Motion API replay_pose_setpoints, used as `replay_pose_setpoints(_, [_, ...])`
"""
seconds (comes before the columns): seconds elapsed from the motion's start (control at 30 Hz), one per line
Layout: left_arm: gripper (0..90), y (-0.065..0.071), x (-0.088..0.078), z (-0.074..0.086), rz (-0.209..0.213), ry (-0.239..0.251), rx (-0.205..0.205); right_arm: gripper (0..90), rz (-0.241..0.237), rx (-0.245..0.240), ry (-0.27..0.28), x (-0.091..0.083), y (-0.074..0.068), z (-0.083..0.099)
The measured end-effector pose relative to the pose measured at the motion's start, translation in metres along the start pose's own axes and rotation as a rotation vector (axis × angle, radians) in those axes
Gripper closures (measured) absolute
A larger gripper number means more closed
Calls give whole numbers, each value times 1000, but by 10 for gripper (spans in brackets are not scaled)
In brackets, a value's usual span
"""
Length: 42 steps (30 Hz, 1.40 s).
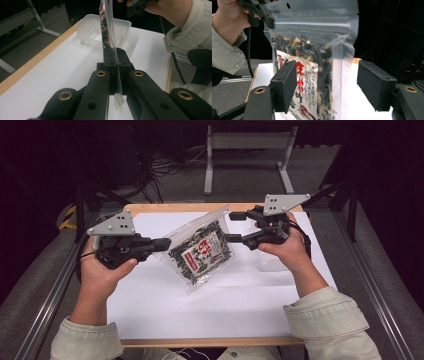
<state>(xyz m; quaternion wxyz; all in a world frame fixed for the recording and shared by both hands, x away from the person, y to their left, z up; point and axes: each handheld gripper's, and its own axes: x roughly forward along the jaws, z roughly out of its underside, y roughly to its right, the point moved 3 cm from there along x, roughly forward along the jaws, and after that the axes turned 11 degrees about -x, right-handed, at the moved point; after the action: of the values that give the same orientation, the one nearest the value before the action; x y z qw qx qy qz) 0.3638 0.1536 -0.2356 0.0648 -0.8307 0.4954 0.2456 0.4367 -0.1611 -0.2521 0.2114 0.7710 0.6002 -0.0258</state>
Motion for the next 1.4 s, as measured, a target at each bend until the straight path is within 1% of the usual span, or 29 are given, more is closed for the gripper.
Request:
replay_pose_setpoints(0.13, [896, -1, 2, 0, 13, 5, -2, 305, -15, -14, -9, 8, 0, 0])
replay_pose_setpoints(0.23, [896, -1, 2, 0, 22, 15, 0, 299, -25, -11, -7, 13, 0, 2])
replay_pose_setpoints(0.27, [896, -1, 3, 1, 32, 19, 2, 299, -25, -11, -7, 13, 0, 2])
replay_pose_setpoints(0.47, [896, -2, 7, 4, 44, 39, -17, 285, -25, -11, 7, 20, 3, 3])
replay_pose_setpoints(0.6, [896, 0, 10, 5, 65, 54, -13, 273, -39, -11, 17, 25, 3, 4])
replay_pose_setpoints(0.77, [896, 2, 13, 5, 76, 63, -10, 275, -56, -23, 23, 31, 0, 3])
replay_pose_setpoints(0.93, [896, 3, 13, 5, 88, 73, -8, 336, -89, -28, 31, 34, -4, 3])
replay_pose_setpoints(1.03, [896, 4, 14, 5, 87, 76, -6, 383, -120, -14, 41, 35, -6, 3])
replay_pose_setpoints(1.07, [896, 4, 14, 5, 84, 76, -1, 387, -125, -15, 42, 35, -7, 3])
replay_pose_setpoints(1.1, [896, 4, 14, 5, 83, 76, -1, 409, -140, -19, 40, 35, -8, 3])
replay_pose_setpoints(1.13, [896, 4, 15, 5, 83, 75, -1, 409, -140, -19, 40, 35, -8, 3])
replay_pose_setpoints(1.17, [896, 4, 15, 5, 81, 76, -2, 438, -160, -26, 36, 35, -9, 3])
replay_pose_setpoints(1.23, [895, 4, 15, 5, 79, 76, -3, 455, -166, -33, 31, 35, -10, 4])
replay_pose_setpoints(1.33, [895, 4, 16, 5, 71, 74, -4, 523, -182, -45, 21, 35, -11, 4])
replay_pose_setpoints(1.4, [896, 4, 17, 5, 60, 71, -1, 598, -200, -53, 6, 34, -13, 4])
